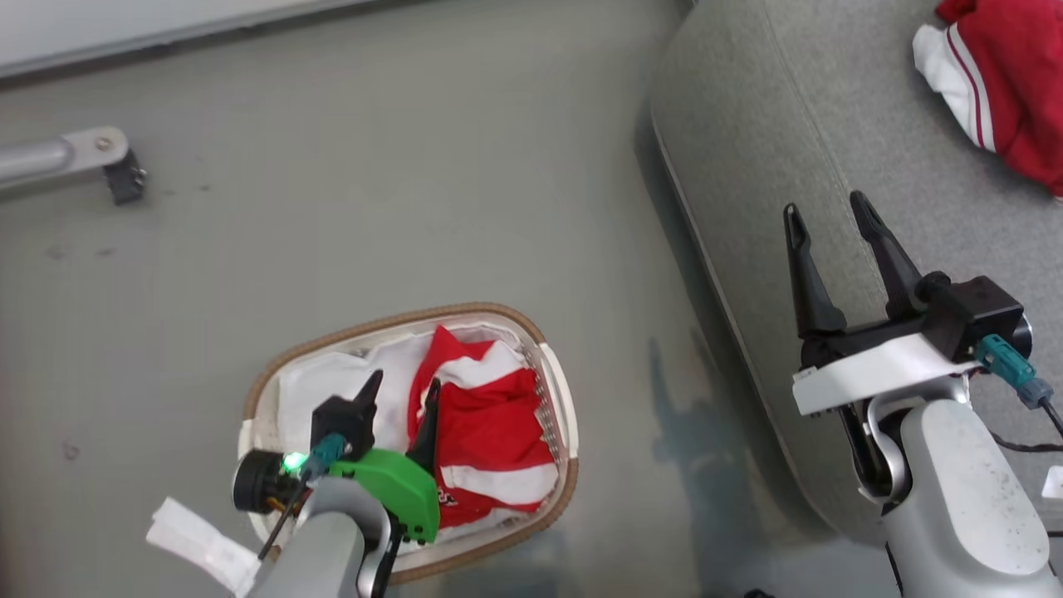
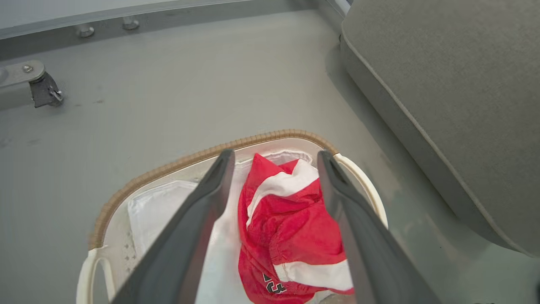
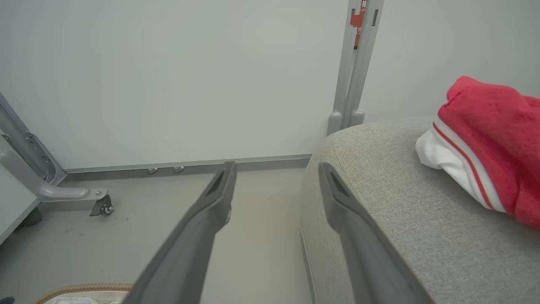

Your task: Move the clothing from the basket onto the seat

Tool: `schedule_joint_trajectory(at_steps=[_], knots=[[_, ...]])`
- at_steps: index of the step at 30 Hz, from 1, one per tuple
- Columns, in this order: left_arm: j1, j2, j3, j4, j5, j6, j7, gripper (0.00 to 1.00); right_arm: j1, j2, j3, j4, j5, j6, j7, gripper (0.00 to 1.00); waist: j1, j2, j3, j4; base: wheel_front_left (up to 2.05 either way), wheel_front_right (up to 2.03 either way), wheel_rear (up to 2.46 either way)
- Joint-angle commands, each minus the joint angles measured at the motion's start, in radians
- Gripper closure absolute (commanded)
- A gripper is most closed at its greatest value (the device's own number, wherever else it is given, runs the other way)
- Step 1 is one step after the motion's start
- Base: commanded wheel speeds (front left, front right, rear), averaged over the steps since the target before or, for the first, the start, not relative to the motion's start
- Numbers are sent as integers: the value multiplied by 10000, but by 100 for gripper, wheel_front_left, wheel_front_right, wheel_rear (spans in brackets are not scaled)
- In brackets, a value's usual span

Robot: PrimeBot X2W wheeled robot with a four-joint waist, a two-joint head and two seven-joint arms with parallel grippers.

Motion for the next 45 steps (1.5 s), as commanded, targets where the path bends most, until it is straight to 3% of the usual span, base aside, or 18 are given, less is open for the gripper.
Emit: schedule_joint_trajectory(at_steps=[1, 11, 19, 45], knots=[[-386, 78, -89, 308, -5, -85, 7, 0, -212, 57, 45, -70, 48, -14, -17, 0, 0, 0, 1166, -787, 0, 0, 0], [-1994, 83, -660, 2747, -275, -371, 63, 0, -696, 238, 271, -256, 134, -14, -17, 0, 0, 0, 2439, -1148, 0, 0, 0], [-2716, 81, -1319, 3899, -880, -616, 604, 0, -1096, 295, 421, -492, 182, -14, -17, 0, 0, 0, 3271, -1273, 0, 0, 0], [-4438, 80, -3921, 4658, -1765, -632, 1223, 0, -983, 264, 241, -1331, -96, -14, -17, 0, 0, 0, 4621, -964, 0, 0, 0]])
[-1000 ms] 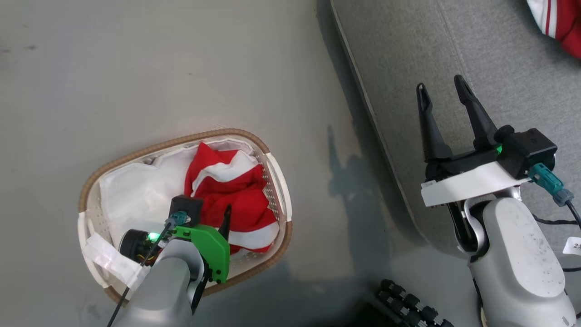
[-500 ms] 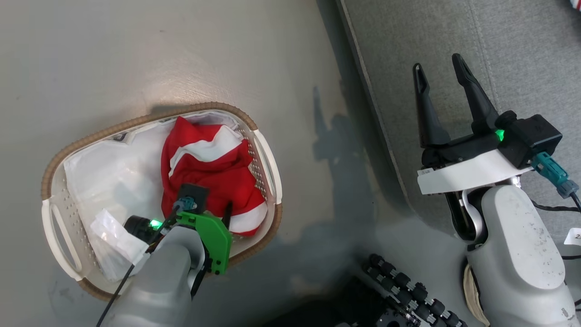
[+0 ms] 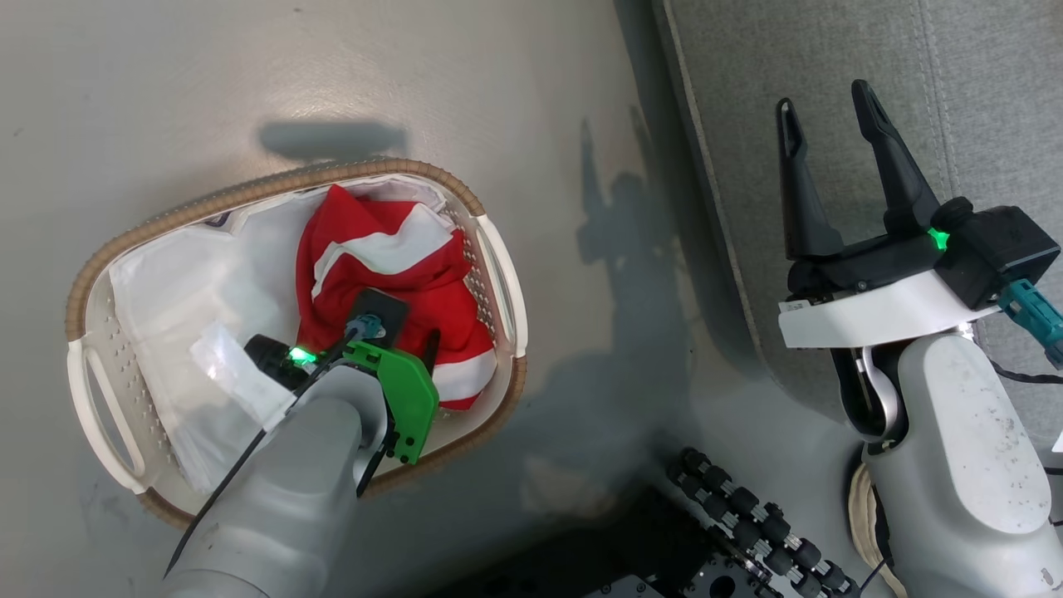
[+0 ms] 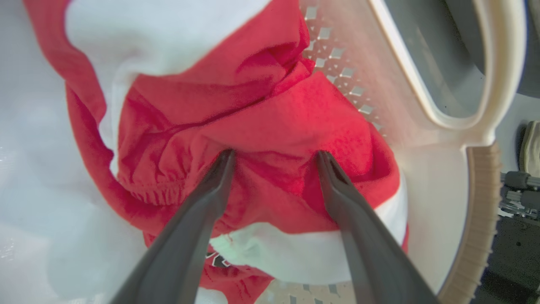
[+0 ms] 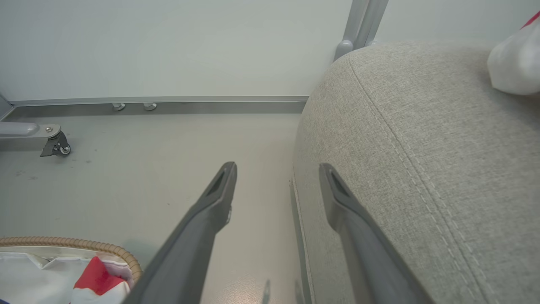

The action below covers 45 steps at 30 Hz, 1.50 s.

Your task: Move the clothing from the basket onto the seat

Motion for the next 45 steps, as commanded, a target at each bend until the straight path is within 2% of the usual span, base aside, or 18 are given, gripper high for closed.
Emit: schedule_joint_trajectory(at_steps=[1, 9, 18, 19, 20, 27, 33, 38, 45], knots=[[-212, 64, -215, 58, -35, -20, 98, 0, 116, -50, -6, -96, -39, -14, -17, 0, -1, 0, 75, 64, 0, 0, 0], [-462, 61, -1193, 195, -200, -21, 468, 0, 166, -79, -2, -332, -121, -14, -17, 0, -1, 0, 214, 143, 0, 0, 0], [-623, 60, -1824, 436, -465, -21, 761, 0, 225, -60, -17, -357, -151, -14, -17, 0, -1, 0, 266, 180, 1, 1, 1], [-614, 61, -1883, 452, -506, -21, 794, 42, 232, -58, -20, -358, -163, -14, -17, 0, -1, 0, 263, 186, 2, 2, 2], [-615, 68, -1932, 458, -547, -21, 805, 100, 229, -58, -28, -350, -170, -14, -17, 0, -1, 0, 262, 187, 1, 1, 1], [-588, 145, -2193, 517, -905, -22, 756, 100, 45, -38, 9, -293, -170, -14, -17, 0, -1, 0, 100, 126, 0, 0, 0], [-455, 353, -2335, 621, -965, -22, 315, 100, -198, 2, 244, -148, 10, -14, -17, 0, -1, 0, -300, -136, 0, 0, 0], [-32, 460, -2053, 703, -1353, -10, -335, 100, -337, 29, 532, 103, 186, -14, -17, 0, -1, 0, -952, -467, 0, 0, 0], [656, 256, -1650, 721, -1912, -3, -902, 100, -47, 36, 483, 401, 243, -14, -17, 0, -1, 0, -2275, -347, 0, 0, 0]])
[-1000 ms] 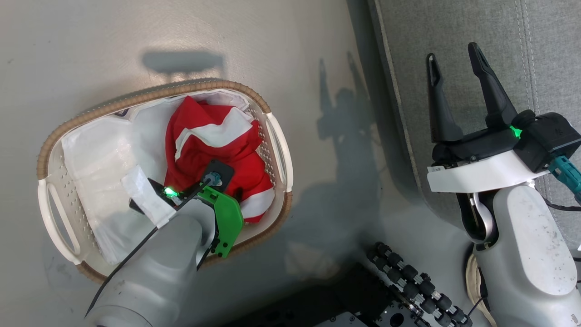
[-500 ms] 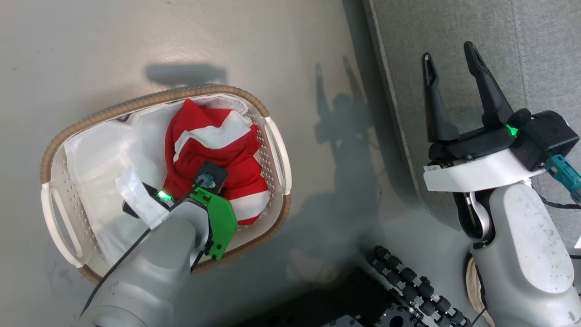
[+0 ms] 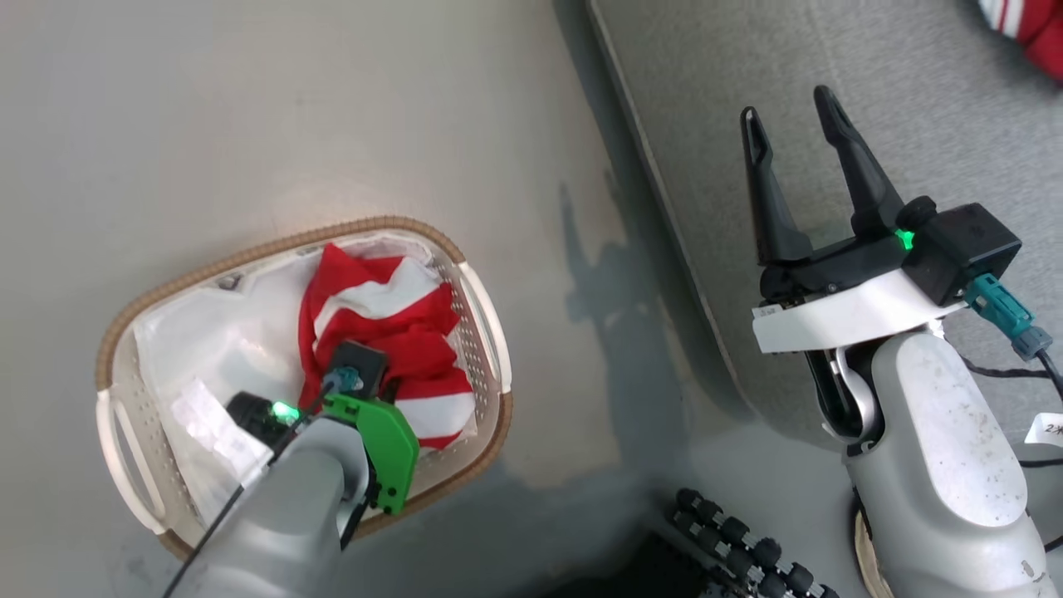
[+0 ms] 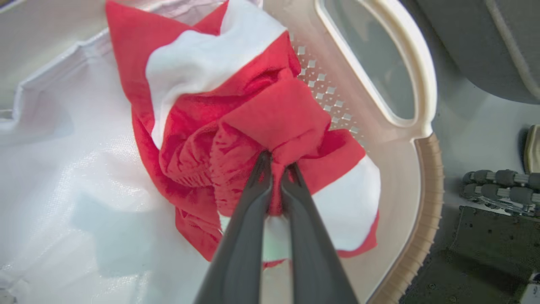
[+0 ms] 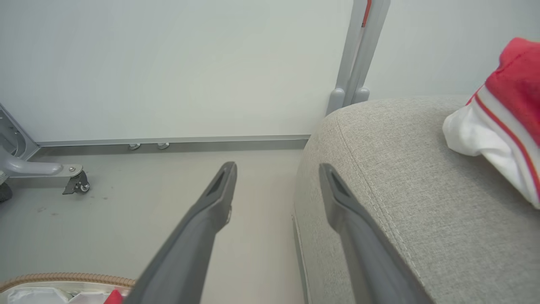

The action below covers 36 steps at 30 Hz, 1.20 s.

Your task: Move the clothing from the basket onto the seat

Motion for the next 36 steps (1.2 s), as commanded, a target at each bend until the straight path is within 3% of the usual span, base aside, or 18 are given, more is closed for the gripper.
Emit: schedule_joint_trajectory(at_steps=[1, 9, 14, 25, 36], knots=[[337, -47, 68, 5, -166, -3, -126, 100, 259, -2, 7, 106, 75, -14, -17, 0, 0, -1, -1040, 19, 0, 0, 0], [1300, -155, 306, -443, -435, -9, -385, 100, 789, -12, 105, 521, -87, -14, -17, 0, 0, -1, -2643, 300, 0, 0, 0], [1940, -87, 679, -1420, -292, 175, -372, 100, 1170, -15, 94, 721, -165, -14, -17, 0, 0, -1, -3483, 665, 0, 0, 0], [3465, 258, 2244, -4250, 657, 575, -375, 100, 2072, -76, -228, 1033, -289, -14, -17, 0, 0, -1, -5040, 1624, 0, 0, 0], [4555, 198, 4063, -7060, 1696, 546, -363, 100, 3047, -76, -356, 1286, -318, -14, -16, 0, 0, -1, -6327, 2151, 0, 0, 0]])
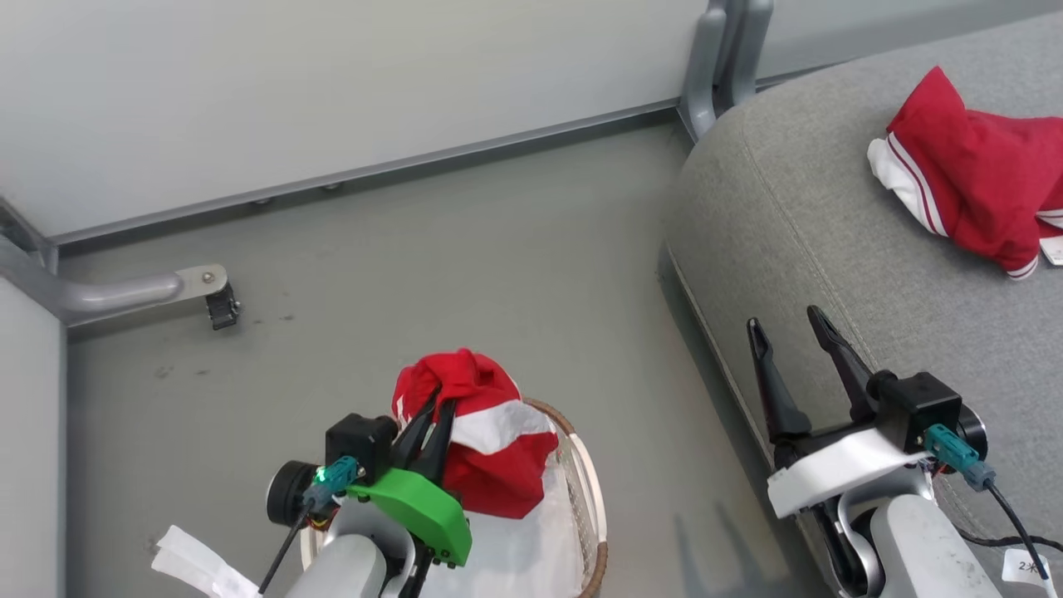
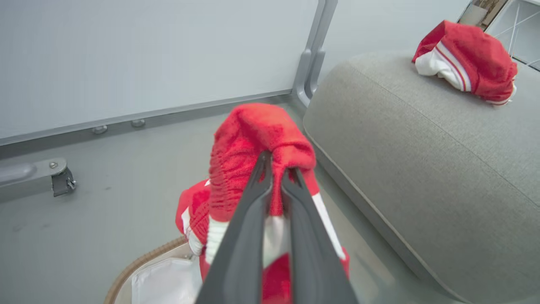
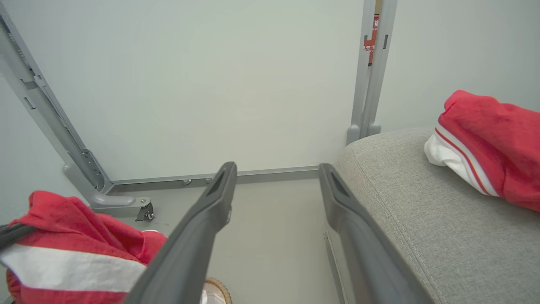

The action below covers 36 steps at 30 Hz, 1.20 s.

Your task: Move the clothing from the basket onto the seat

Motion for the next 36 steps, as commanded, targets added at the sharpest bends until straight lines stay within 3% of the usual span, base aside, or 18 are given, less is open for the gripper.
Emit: schedule_joint_trajectory(at_steps=[1, 10, 17, 29, 36], knots=[[163, -12, 171, -298, 202, -36, -6, 100, 205, -38, -6, 29, -46, -14, -16, 0, 1, 0, -605, 469, 0, 0, 0], [155, -195, 1241, -2419, 761, -119, -5, 100, 847, -20, 279, 311, -177, -14, -16, 0, 1, 0, -1216, 700, 0, 0, 0], [180, -354, 1408, -3556, 916, -139, -5, 100, 1326, -98, 1089, 503, -258, -14, -16, 0, 1, 0, -1478, 1071, 0, 0, 0], [61, -442, 391, -3727, 563, -64, -5, 100, 128, -1, 3891, 618, -138, -14, -16, 0, 1, 0, -1601, 2042, 0, 0, 0], [-167, -444, -426, -3703, 127, 195, -5, 100, -753, 20, 4761, 748, -26, -14, -16, 0, 1, 0, -1527, 2482, 0, 0, 0]])
